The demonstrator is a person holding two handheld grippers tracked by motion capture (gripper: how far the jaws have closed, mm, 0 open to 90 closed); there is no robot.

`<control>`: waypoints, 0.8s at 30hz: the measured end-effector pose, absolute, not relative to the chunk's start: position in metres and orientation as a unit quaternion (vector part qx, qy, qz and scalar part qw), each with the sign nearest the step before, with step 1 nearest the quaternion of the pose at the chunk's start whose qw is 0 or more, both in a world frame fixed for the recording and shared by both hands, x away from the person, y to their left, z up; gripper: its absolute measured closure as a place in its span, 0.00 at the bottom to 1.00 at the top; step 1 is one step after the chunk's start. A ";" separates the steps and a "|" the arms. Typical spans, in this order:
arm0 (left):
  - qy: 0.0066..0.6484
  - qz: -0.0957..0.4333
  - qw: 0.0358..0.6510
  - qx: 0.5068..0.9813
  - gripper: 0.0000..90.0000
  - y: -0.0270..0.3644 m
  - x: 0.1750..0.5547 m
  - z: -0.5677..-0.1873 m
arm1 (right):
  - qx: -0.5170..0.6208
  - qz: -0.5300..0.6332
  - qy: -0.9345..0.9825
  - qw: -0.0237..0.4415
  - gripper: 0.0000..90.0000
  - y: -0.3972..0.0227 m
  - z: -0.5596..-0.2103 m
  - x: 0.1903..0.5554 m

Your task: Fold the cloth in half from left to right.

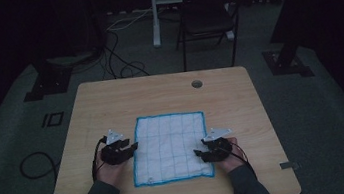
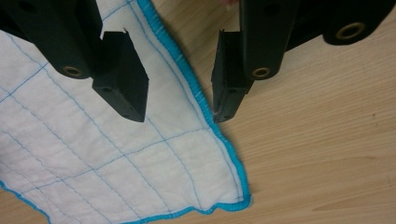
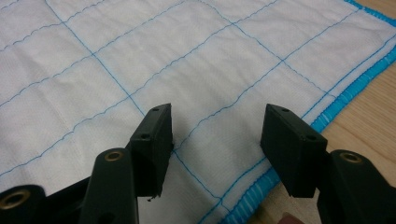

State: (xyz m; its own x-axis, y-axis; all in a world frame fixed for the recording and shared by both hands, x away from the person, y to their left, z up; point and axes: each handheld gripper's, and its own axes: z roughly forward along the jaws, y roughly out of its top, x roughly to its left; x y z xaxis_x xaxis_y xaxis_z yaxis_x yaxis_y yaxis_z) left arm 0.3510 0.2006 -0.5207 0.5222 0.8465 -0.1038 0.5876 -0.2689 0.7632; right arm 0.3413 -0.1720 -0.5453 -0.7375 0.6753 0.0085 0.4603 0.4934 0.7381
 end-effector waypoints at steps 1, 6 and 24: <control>0.460 0.165 0.390 0.781 0.62 0.199 0.352 -0.521 | 0.333 0.377 0.852 0.142 0.48 -0.172 -0.545 0.341; 0.463 0.162 0.381 0.784 0.61 0.193 0.358 -0.523 | 0.333 0.378 0.852 0.142 0.48 -0.172 -0.545 0.342; 0.477 0.182 0.346 0.787 0.56 0.180 0.364 -0.540 | 0.334 0.380 0.851 0.143 0.48 -0.172 -0.546 0.341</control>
State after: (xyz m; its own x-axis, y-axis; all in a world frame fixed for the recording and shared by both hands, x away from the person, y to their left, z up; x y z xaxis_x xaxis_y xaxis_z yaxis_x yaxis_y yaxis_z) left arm 0.3636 0.1800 -0.5398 0.4794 0.8766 -0.0427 0.6246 -0.3066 0.7182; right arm 0.3410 -0.1723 -0.5459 -0.7360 0.6769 0.0099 0.4594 0.4886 0.7418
